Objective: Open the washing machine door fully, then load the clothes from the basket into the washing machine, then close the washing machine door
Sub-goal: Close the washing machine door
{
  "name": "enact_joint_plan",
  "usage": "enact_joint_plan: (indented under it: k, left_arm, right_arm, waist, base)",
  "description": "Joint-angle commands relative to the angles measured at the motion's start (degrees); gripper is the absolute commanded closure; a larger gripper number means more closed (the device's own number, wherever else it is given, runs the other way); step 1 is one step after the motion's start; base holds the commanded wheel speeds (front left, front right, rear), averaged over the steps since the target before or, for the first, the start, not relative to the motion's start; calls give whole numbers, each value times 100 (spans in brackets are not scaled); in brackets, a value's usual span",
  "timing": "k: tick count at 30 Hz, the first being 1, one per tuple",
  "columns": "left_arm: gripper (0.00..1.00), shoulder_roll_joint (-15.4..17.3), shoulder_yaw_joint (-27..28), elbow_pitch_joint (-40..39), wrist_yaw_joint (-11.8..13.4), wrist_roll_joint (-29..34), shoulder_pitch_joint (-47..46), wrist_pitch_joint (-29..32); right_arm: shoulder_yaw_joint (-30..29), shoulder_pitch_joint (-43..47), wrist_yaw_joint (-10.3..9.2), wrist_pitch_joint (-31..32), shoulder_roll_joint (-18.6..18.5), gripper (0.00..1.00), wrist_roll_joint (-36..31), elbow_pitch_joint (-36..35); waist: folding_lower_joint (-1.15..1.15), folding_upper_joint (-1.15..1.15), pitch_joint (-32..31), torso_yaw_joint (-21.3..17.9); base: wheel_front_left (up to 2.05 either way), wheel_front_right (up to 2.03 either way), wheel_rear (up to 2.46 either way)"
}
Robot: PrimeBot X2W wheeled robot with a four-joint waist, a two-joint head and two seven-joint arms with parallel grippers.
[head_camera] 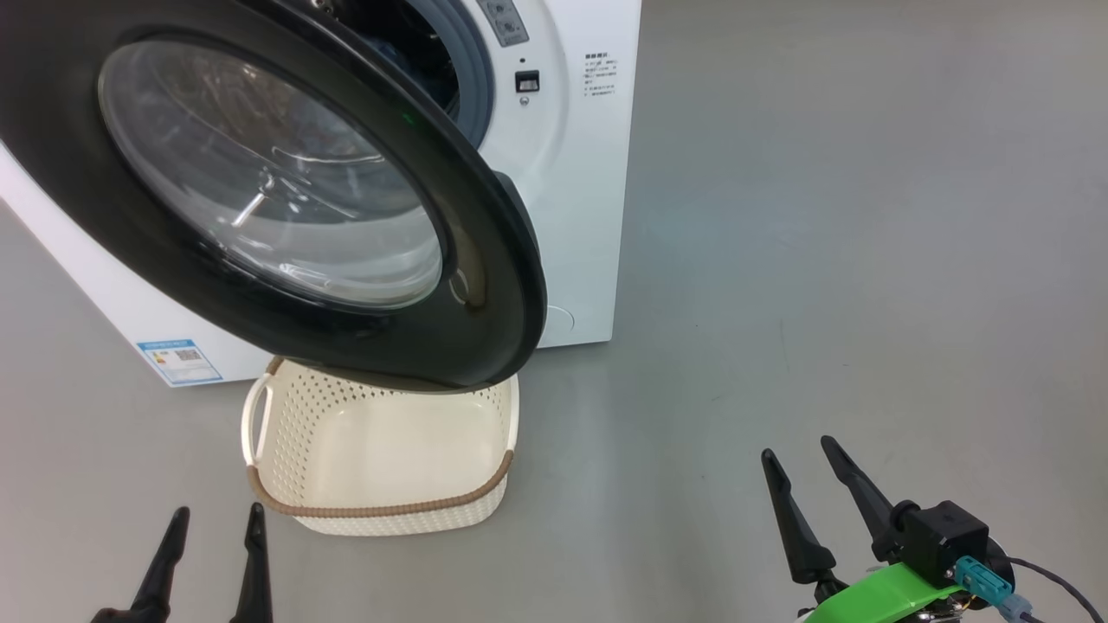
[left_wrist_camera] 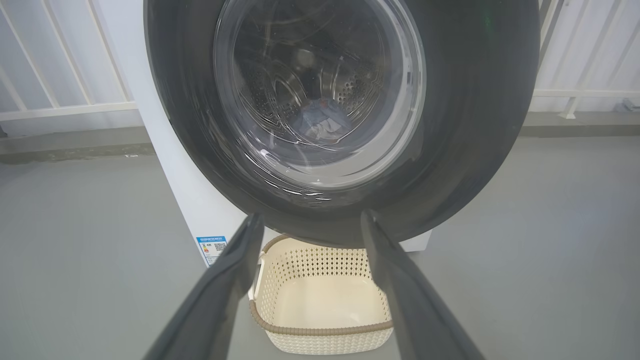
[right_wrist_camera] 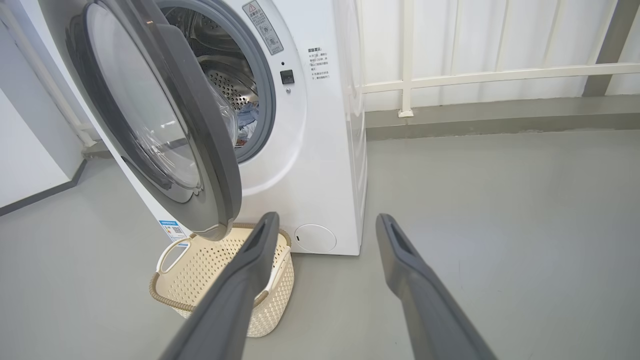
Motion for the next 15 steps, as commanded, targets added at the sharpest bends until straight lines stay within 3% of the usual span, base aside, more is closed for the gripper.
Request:
enact_joint_plan:
  k: [1,15]
  left_arm:
    - [0,46,234,-102,8,73,-160,-36]
    - [0,8,262,-22,4,73,-138,-36]
  right_arm:
    - [126,-30,9,-33,9,0,-5,-161]
    - [92,50,9,-33,9,0,-21,-142]
  waist:
    - [0,0,-12,-2]
    - [0,0,-123,66]
  base:
    - [0,0,0]
    - [0,0,0]
